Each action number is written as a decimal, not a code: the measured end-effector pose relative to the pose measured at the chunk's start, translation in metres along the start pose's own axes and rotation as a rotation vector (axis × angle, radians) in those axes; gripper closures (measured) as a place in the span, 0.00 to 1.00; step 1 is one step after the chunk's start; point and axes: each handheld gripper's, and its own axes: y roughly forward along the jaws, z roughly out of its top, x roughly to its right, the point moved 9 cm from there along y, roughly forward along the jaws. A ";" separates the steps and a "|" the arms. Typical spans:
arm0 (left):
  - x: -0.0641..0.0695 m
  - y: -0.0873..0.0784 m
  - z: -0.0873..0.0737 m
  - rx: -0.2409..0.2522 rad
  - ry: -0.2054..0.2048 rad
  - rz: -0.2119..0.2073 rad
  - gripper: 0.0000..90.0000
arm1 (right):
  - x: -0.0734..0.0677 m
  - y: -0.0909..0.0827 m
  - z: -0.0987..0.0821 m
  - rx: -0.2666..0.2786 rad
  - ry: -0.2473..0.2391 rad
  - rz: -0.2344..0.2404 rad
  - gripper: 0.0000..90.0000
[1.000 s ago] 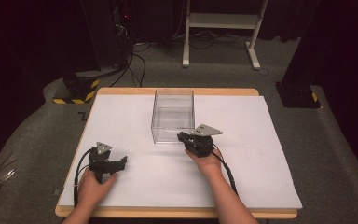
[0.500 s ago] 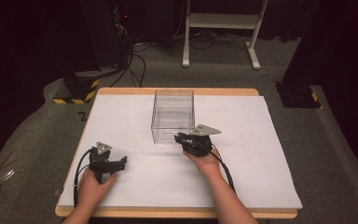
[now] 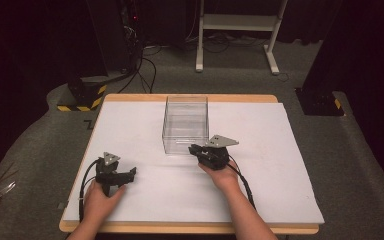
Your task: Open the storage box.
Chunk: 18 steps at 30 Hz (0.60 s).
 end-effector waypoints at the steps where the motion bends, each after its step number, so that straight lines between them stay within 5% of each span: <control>1: 0.000 0.000 0.000 0.000 0.000 0.000 0.12 | -0.001 -0.001 0.000 0.000 -0.002 -0.001 0.89; 18: 0.000 0.000 0.000 0.000 0.000 0.000 0.12 | -0.017 -0.012 -0.005 0.005 -0.030 0.015 0.91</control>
